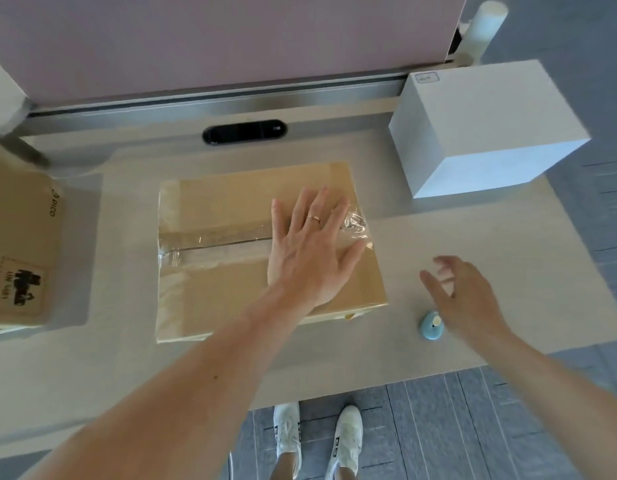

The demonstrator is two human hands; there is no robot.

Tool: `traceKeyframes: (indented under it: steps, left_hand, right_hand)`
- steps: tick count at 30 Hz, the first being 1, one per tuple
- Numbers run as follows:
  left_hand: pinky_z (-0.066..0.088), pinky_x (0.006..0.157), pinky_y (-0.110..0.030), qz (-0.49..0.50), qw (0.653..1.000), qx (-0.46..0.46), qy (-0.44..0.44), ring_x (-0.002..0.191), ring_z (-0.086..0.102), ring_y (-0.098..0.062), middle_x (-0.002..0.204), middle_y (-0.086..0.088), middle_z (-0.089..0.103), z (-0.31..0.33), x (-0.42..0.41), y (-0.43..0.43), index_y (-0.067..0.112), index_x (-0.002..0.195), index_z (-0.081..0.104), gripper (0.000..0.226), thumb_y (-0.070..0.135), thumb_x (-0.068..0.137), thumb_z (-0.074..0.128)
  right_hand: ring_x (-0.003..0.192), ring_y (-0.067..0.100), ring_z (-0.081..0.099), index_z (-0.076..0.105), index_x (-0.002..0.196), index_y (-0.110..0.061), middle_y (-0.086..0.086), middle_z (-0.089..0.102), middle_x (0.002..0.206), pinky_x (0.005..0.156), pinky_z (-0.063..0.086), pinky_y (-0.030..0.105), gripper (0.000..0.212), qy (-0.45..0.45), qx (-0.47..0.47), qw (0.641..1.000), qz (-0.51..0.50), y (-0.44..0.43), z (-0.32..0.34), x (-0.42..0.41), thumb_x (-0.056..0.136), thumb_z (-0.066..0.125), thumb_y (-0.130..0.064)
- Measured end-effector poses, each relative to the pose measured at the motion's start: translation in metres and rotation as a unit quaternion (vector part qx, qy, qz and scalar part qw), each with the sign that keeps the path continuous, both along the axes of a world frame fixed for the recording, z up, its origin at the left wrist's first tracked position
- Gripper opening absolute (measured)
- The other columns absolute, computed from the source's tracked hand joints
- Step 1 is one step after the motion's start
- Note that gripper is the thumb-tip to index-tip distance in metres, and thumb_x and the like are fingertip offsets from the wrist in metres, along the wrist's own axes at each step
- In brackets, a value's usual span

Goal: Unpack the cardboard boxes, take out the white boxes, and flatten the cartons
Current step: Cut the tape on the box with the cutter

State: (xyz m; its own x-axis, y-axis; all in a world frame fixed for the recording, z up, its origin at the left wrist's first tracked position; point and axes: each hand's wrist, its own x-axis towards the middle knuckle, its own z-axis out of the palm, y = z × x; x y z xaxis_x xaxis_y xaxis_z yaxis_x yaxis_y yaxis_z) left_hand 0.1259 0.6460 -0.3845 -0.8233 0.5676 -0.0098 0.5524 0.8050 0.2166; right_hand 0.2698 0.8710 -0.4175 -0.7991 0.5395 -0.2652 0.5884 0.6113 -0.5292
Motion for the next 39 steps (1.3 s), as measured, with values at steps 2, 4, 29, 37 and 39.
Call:
traceKeyframes:
  steps: [2,4,29,37,39]
  left_hand:
    - [0.000,0.125,-0.062,0.012,1.000,0.002,0.014,0.160,0.000,-0.023,0.173,0.002,0.012,-0.004,0.001,0.004,0.035,0.163,0.021,0.072,0.072,0.101,0.017]
    - [0.001,0.125,-0.062,0.012,1.000,0.007,0.019,0.160,0.001,-0.022,0.173,0.003,0.012,-0.007,0.000,0.004,0.037,0.163,0.020,0.073,0.074,0.100,0.015]
    - [0.014,0.125,-0.055,0.023,0.999,0.022,0.026,0.155,0.020,-0.019,0.167,0.007,0.029,-0.004,-0.002,0.005,0.044,0.155,0.031,0.066,0.075,0.098,0.026]
    - [0.035,0.108,-0.043,-0.166,0.985,0.032,0.024,0.125,0.048,-0.019,0.138,0.011,0.052,0.023,-0.074,0.011,0.038,0.135,0.058,0.041,0.056,0.099,0.051]
    - [0.038,0.107,-0.045,-0.231,0.972,0.033,0.008,0.125,0.049,-0.019,0.136,0.008,0.054,0.027,-0.090,0.016,0.031,0.128,0.062,0.037,0.052,0.098,0.056]
  right_hand:
    - [0.095,0.026,0.064,0.055,0.126,-0.018,0.007,0.065,0.112,0.082,0.049,0.039,0.048,-0.065,0.007,0.998,-0.022,0.011,-0.019,0.017,0.092,0.068,-0.050]
    - [0.095,0.030,0.064,0.052,0.119,-0.013,0.009,0.064,0.108,0.081,0.052,0.041,0.061,-0.110,-0.005,0.993,-0.050,0.010,-0.035,0.026,0.083,0.079,-0.054]
    - [0.073,0.015,0.071,0.068,0.092,-0.022,-0.002,0.079,0.080,0.070,0.054,0.035,0.009,0.167,-0.315,0.924,-0.139,-0.011,-0.020,-0.041,0.092,0.076,-0.025]
    - [0.057,0.009,0.049,0.070,0.092,-0.012,-0.003,0.055,0.065,0.053,0.042,0.017,0.020,0.193,-0.411,0.890,-0.038,-0.028,0.024,-0.082,0.103,0.062,-0.027]
    - [0.056,0.009,0.047,0.071,0.092,-0.016,-0.002,0.053,0.065,0.051,0.040,0.016,0.017,0.180,-0.407,0.895,-0.028,-0.029,0.025,-0.086,0.103,0.062,-0.026]
